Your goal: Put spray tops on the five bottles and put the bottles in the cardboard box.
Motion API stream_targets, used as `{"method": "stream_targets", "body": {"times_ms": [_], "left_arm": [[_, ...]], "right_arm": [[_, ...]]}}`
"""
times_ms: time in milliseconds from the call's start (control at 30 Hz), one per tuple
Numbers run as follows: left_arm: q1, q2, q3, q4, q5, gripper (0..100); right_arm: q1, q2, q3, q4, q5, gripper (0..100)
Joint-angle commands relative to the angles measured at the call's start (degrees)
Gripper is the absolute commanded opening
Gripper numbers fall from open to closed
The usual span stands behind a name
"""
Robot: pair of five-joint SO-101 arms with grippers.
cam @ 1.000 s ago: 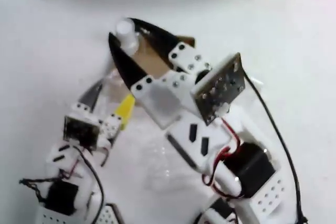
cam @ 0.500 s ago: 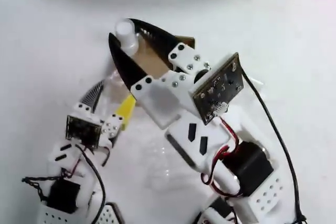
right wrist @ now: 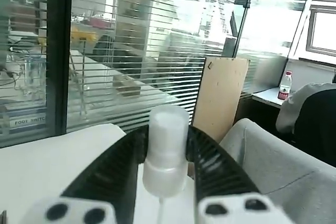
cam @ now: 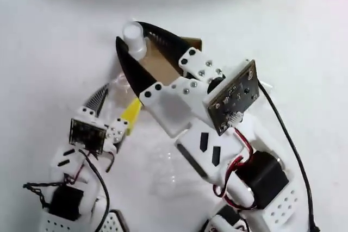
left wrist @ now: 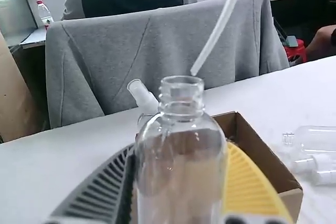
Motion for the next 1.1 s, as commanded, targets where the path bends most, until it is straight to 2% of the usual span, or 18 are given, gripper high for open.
{"method": "stream_targets", "body": {"times_ms": [0, 533, 600, 733, 867, 1000, 1067], "left_arm": [[-0.57, -0.31, -0.62, -1.85, 0.0, 5], [-0.4, -0.31, -0.62, -1.76, 0.0, 5], [-0.31, -0.31, -0.62, -1.85, 0.0, 5], [-0.04, -0.31, -0.7, -1.93, 0.0, 5], [-0.48, -0.31, -0.62, -1.93, 0.0, 5], [-0.57, -0.31, -0.53, -2.55, -0.09, 5], [-0.57, -0.31, -0.44, -2.64, -0.09, 5]], "right_arm": [[-0.13, -1.27, -2.02, -0.31, 0.44, 1.5], [-0.48, -7.69, -2.2, -0.22, 0.79, 1.5], [-2.07, -6.64, -2.37, -0.66, 3.96, 1.5], [-9.54, -4.18, -1.93, -0.75, 16.53, 1.5], [-9.45, -5.23, 0.88, 6.55, 12.66, 1.5], [-7.78, -5.32, 1.49, 0.84, 11.6, 1.5], [-7.69, -5.32, 2.46, -0.92, 8.7, 1.5]]}}
